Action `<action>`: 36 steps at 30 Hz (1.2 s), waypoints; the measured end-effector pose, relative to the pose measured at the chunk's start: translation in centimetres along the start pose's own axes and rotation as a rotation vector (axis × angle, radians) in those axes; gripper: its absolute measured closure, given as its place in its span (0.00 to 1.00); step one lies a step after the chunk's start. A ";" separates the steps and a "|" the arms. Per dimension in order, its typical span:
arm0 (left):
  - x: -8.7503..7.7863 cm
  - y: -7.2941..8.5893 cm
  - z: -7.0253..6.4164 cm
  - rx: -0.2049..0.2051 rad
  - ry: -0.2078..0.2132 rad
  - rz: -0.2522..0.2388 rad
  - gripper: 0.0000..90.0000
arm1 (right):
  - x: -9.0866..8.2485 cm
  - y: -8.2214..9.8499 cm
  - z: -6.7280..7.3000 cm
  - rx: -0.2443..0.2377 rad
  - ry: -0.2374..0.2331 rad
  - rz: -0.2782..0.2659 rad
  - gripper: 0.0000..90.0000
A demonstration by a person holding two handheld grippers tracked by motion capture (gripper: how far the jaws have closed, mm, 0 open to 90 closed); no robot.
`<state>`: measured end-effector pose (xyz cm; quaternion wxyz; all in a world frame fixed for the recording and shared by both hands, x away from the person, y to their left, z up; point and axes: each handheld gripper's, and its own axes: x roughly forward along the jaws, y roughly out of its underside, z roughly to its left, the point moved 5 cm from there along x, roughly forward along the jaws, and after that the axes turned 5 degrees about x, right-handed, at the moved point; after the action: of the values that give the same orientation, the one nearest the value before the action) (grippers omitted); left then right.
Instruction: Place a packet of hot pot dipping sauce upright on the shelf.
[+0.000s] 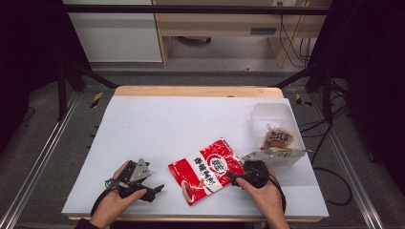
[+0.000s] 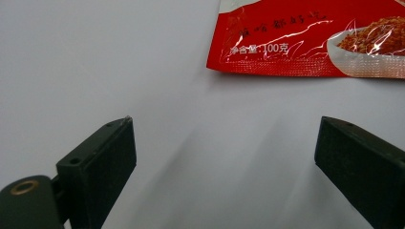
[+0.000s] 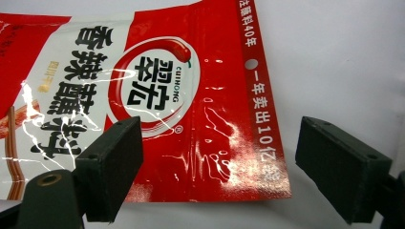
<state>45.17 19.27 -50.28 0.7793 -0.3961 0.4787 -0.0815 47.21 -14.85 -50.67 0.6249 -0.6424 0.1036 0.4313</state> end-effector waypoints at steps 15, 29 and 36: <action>0.1 0.0 -0.1 0.001 0.007 0.002 0.07 | 0.2 0.1 0.4 0.026 -0.043 0.010 0.22; 0.1 0.0 0.0 0.002 0.001 0.001 0.07 | -0.1 -0.5 2.1 -0.024 -0.066 0.021 0.39; 0.0 -0.1 0.3 -0.009 -0.001 -0.005 0.07 | 0.2 -0.9 1.4 -0.075 -0.017 0.049 0.77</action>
<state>45.43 19.42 -50.15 0.7777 -0.4008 0.4775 -0.0810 47.32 -13.35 -49.91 0.5905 -0.6589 0.0981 0.4555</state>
